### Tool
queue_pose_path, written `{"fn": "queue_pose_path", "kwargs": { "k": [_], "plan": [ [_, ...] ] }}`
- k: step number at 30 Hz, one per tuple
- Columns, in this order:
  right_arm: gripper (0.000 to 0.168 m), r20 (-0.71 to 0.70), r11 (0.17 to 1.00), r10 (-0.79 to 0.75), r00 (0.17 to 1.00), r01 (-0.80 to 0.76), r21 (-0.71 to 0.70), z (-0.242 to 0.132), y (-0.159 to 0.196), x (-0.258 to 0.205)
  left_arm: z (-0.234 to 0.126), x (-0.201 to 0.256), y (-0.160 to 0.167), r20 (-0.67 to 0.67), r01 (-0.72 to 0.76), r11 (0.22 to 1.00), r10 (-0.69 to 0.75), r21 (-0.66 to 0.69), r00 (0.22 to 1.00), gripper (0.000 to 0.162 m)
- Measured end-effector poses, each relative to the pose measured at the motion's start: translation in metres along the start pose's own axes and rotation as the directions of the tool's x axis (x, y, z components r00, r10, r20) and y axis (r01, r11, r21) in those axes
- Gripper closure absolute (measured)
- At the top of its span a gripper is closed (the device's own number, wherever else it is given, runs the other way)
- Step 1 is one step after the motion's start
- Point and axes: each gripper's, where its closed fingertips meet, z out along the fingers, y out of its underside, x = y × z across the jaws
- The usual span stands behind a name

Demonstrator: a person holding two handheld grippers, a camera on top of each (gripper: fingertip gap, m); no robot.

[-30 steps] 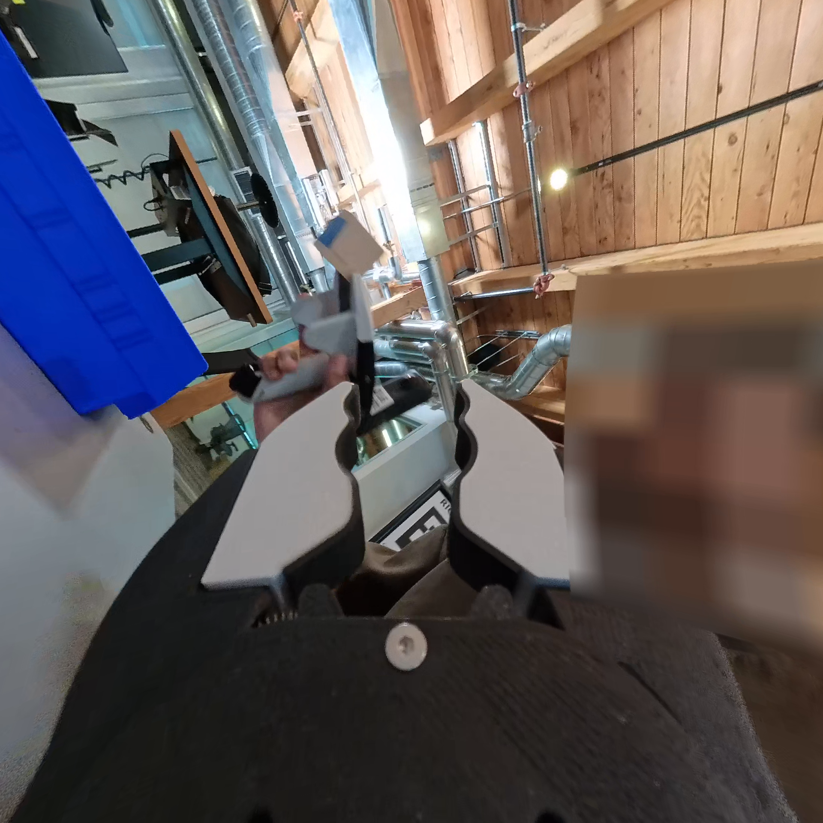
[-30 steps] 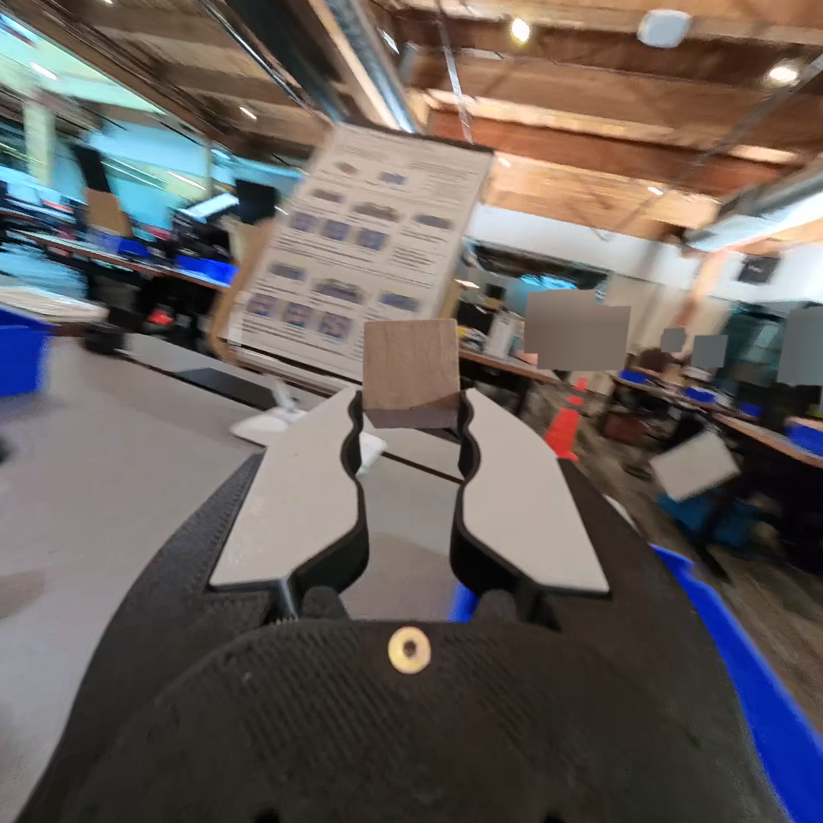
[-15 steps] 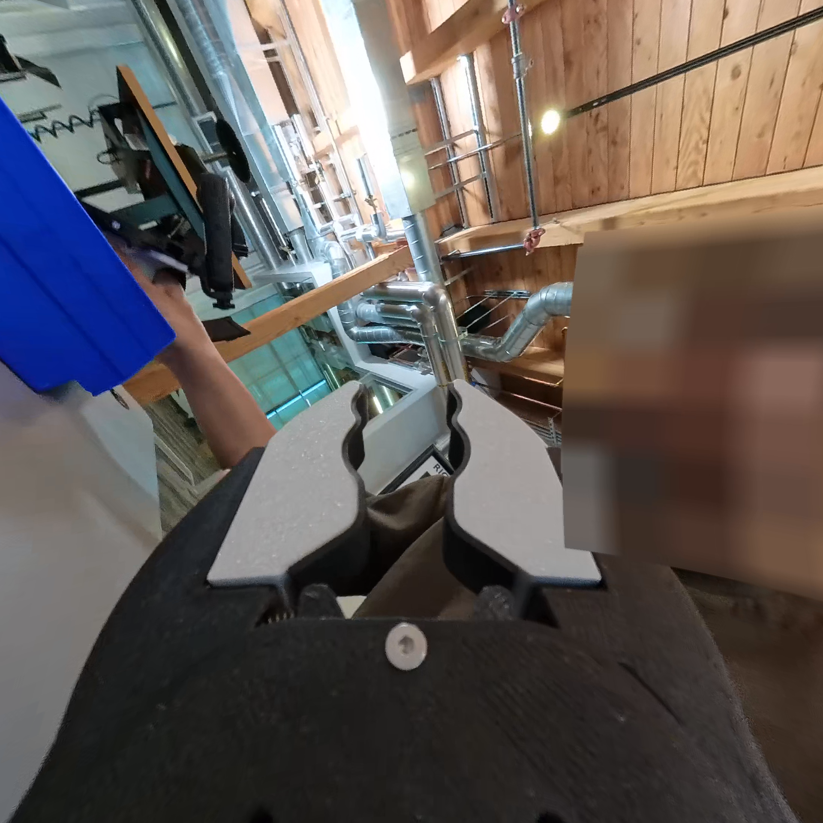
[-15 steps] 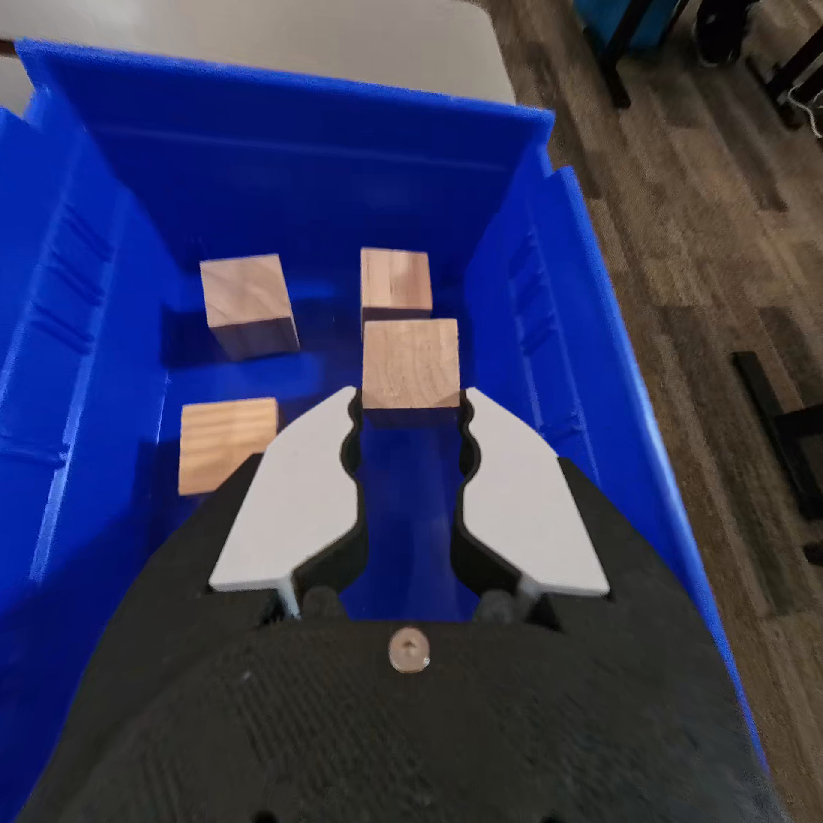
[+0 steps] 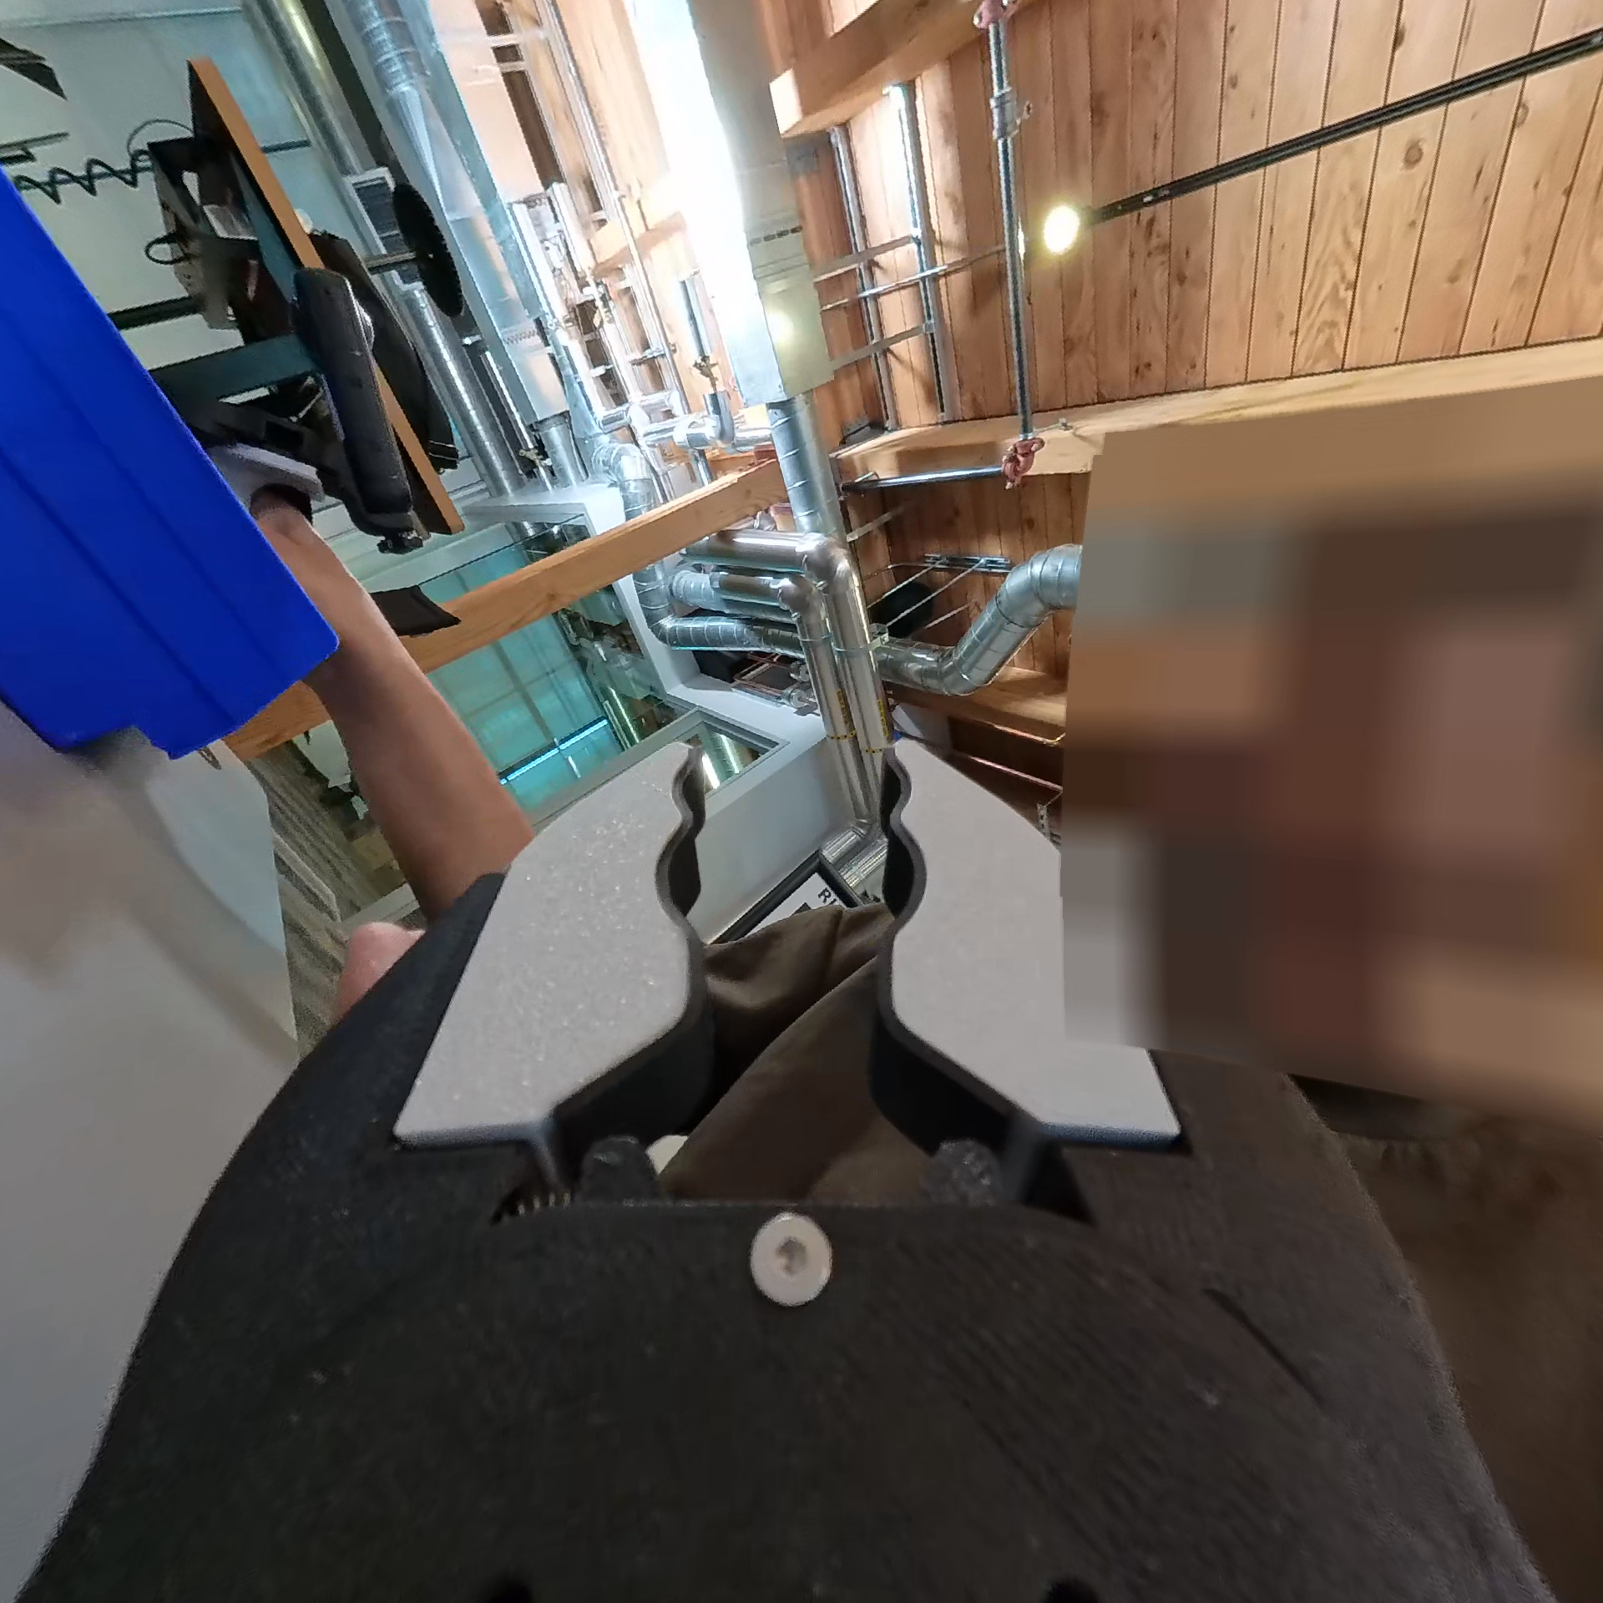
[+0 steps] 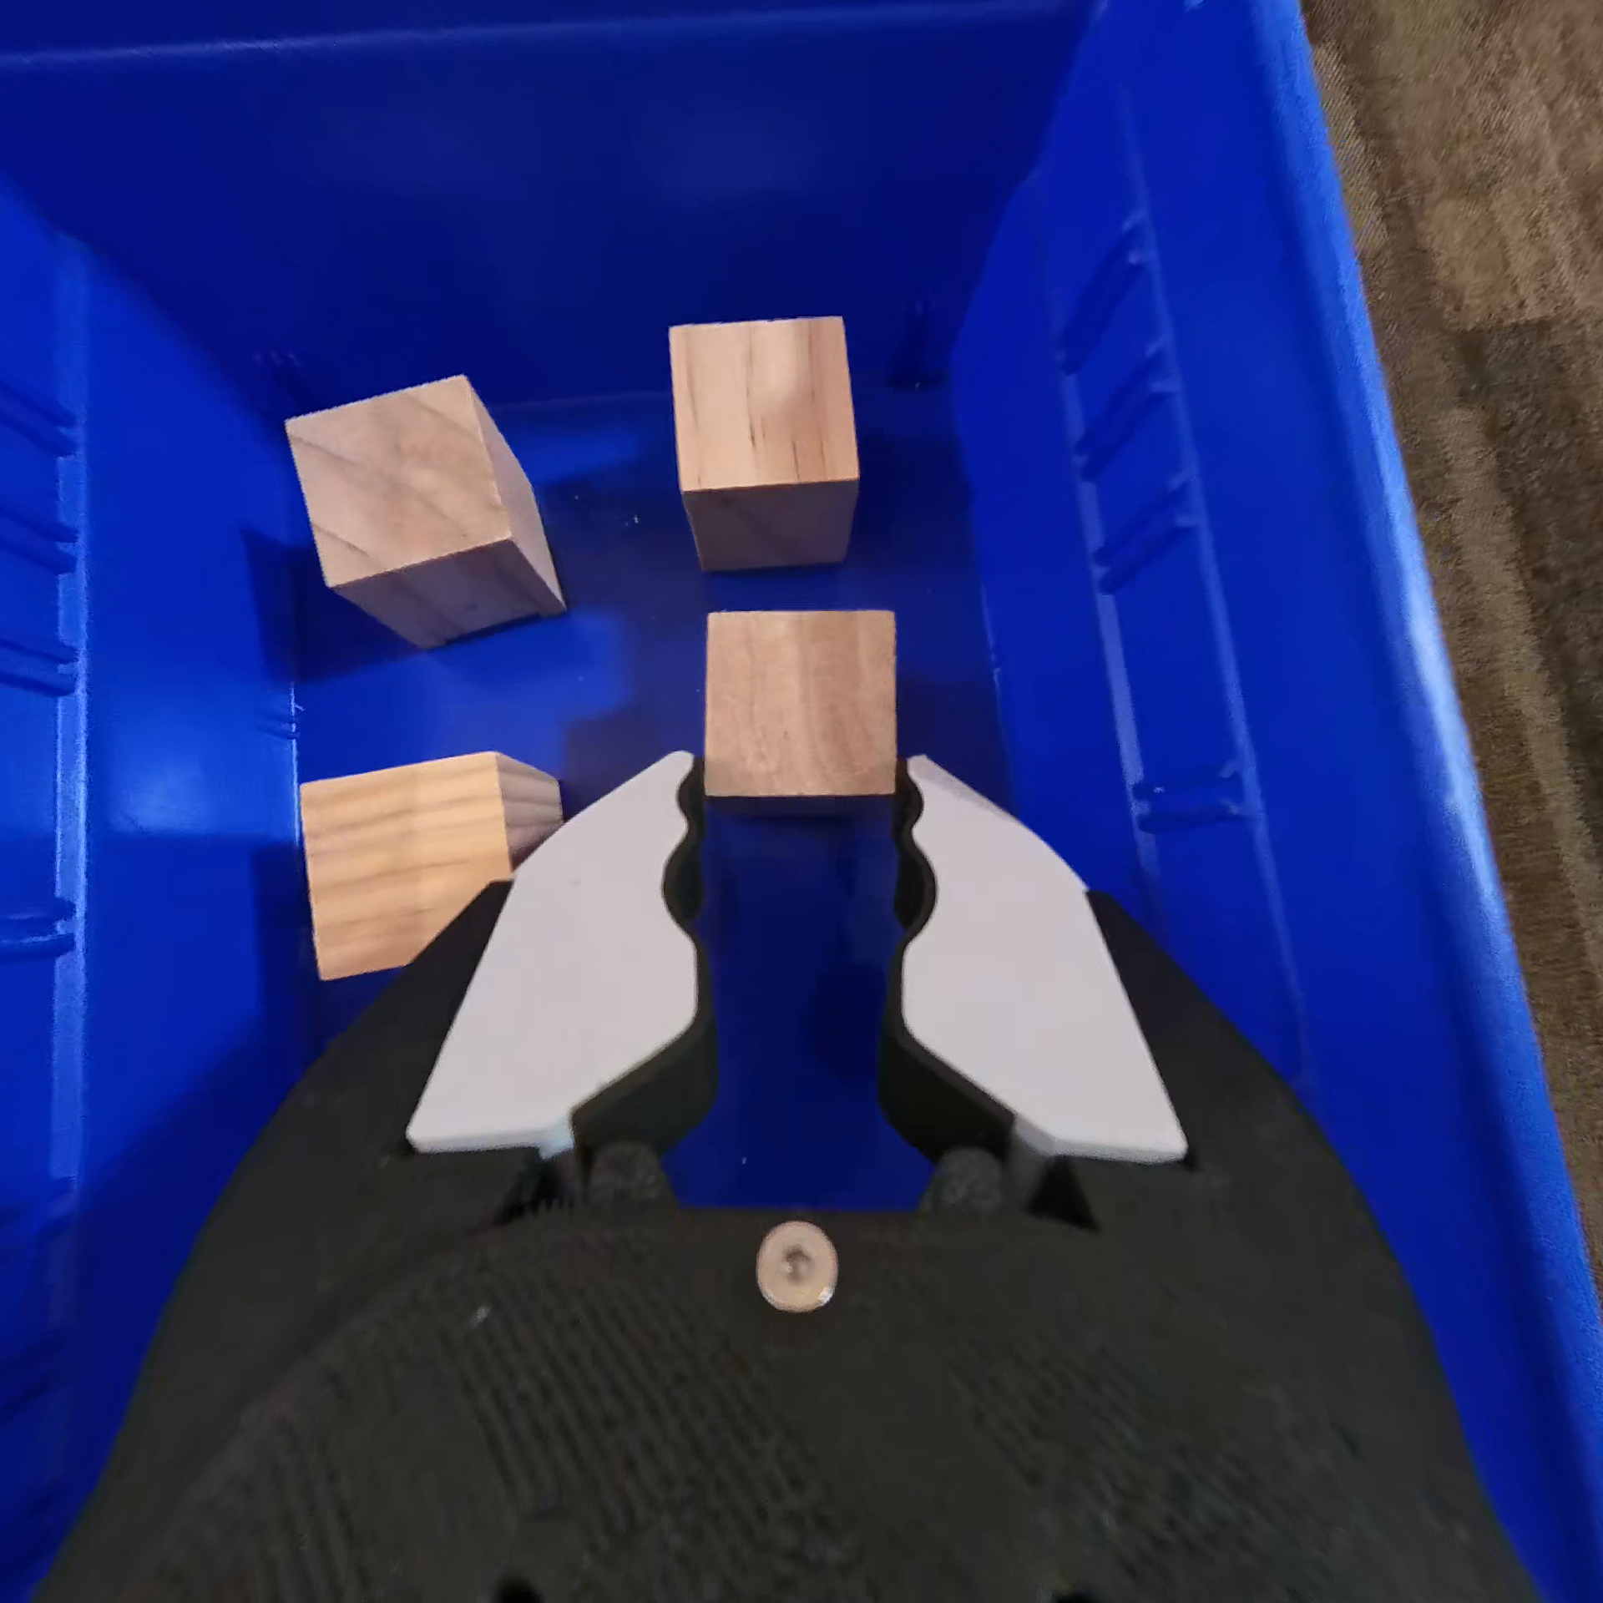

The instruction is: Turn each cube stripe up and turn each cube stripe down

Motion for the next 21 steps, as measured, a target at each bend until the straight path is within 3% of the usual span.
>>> {"fn": "queue_pose_path", "kwargs": {
  "k": [2, 7, 11, 13, 14, 17, 21],
  "plan": [
    [0.125, 0.025, 1.000, 0.017, 1.000, -0.016, -0.020, -0.001, 0.001, -0.001, 0.000, 0.000, 0.000, 0.006, -0.009, 1.000, 0.009, -0.003, 1.000, 0.122],
    [0.106, 0.089, 0.999, 0.029, 0.996, -0.031, 0.017, -0.015, -0.004, -0.002, 0.000, -0.003, 0.001, 0.025, -0.001, 1.000, 0.002, -0.016, 1.000, 0.123],
    [0.115, 0.056, 0.990, -0.028, 0.998, 0.020, 0.136, -0.038, -0.021, 0.001, 0.002, -0.004, 0.003, 0.057, -0.022, 0.999, 0.024, -0.047, 0.998, 0.124],
    [0.148, 0.082, 0.926, -0.130, 0.988, 0.091, 0.366, -0.076, -0.051, -0.017, 0.005, -0.002, 0.002, 0.075, -0.061, 0.996, 0.066, -0.065, 0.995, 0.124],
    [0.154, 0.095, 0.854, -0.200, 0.975, 0.126, 0.505, -0.104, -0.067, -0.033, 0.008, 0.001, 0.000, 0.084, -0.093, 0.993, 0.099, -0.070, 0.992, 0.124],
    [0.151, 0.088, 0.684, -0.361, 0.928, 0.200, 0.701, -0.170, -0.089, -0.083, 0.018, 0.022, -0.017, 0.088, -0.190, 0.980, 0.194, -0.056, 0.977, 0.121],
    [0.155, 0.202, 0.611, -0.486, 0.851, 0.165, 0.775, -0.213, -0.074, -0.158, 0.014, 0.039, -0.062, 0.214, -0.339, 0.941, 0.333, -0.013, 0.918, 0.103]
  ]
}}
